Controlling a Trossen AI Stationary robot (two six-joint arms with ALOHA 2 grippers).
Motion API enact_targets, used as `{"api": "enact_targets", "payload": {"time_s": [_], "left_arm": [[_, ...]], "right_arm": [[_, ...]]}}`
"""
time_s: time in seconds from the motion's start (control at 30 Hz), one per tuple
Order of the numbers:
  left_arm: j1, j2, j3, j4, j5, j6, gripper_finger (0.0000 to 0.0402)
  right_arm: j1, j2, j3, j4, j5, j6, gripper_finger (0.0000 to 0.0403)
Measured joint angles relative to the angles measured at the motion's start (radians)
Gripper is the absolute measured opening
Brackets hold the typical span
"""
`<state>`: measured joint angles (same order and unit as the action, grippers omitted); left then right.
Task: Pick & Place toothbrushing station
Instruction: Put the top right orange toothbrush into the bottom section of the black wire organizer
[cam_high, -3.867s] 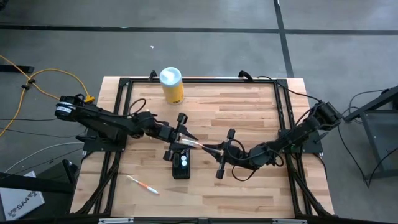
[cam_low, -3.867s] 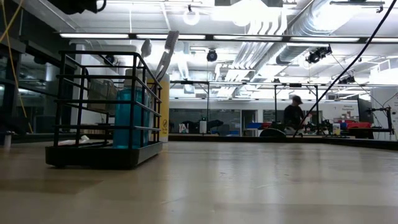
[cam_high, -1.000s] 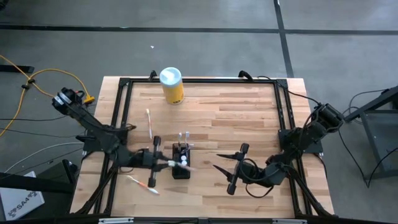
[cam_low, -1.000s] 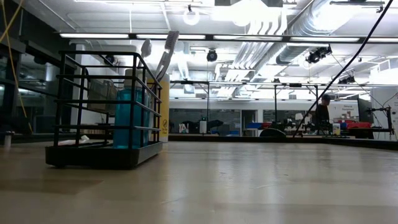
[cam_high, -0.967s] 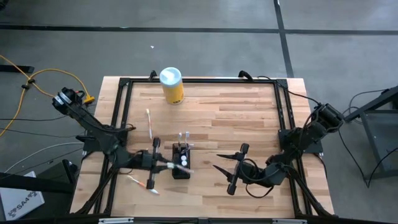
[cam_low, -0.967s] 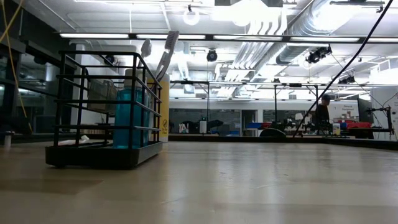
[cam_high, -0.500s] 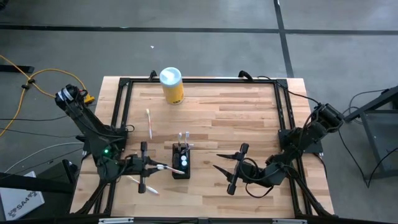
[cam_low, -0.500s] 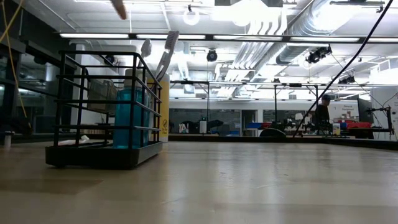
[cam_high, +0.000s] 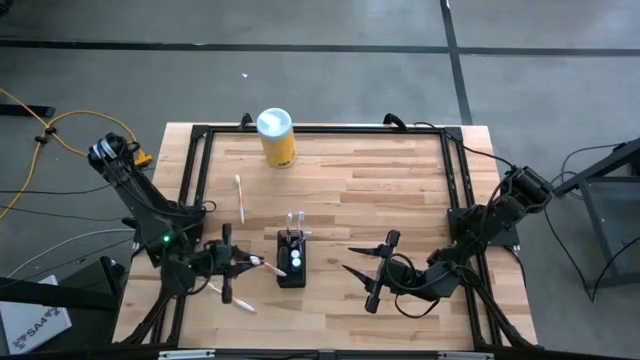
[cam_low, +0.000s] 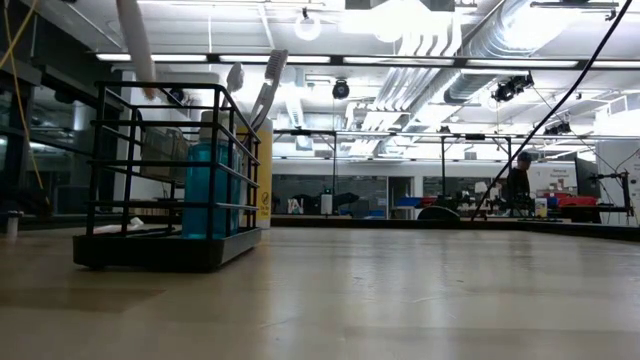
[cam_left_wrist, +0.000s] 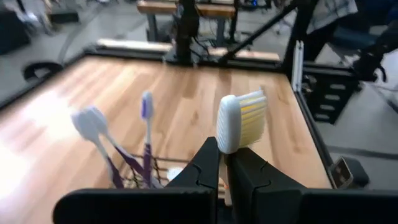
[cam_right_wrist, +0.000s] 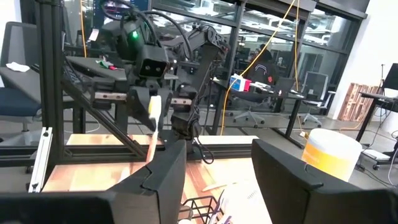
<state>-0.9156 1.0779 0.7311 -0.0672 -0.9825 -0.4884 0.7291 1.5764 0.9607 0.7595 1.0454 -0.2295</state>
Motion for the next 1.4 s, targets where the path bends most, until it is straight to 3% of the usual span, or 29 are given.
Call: {"api": "enact_targets", "payload": {"time_s": [0.33,0.67,1.17,1.4], "left_arm": [[0.118,0.003,0.000,-0.103,0.188,-0.117,0.0010],[0.252,0.101,0.000,-0.084,0.402,-0.141,0.0008],[0.337,0.129,0.000,-0.011,0.583,-0.092,0.0009],[0.406,0.129,-0.001,-0.022,0.661,-0.088,0.0042]], "right_arm": [[0.000,0.000,0.000,-0.025,0.000,0.041,0.0174],[-0.003,0.000,0.000,-0.081,0.000,0.102,0.0174],[-0.003,0.000,0.000,-0.098,0.003,0.106,0.0174],[-0.003,0.000,0.000,-0.098,0.003,0.106,0.0174]]}}
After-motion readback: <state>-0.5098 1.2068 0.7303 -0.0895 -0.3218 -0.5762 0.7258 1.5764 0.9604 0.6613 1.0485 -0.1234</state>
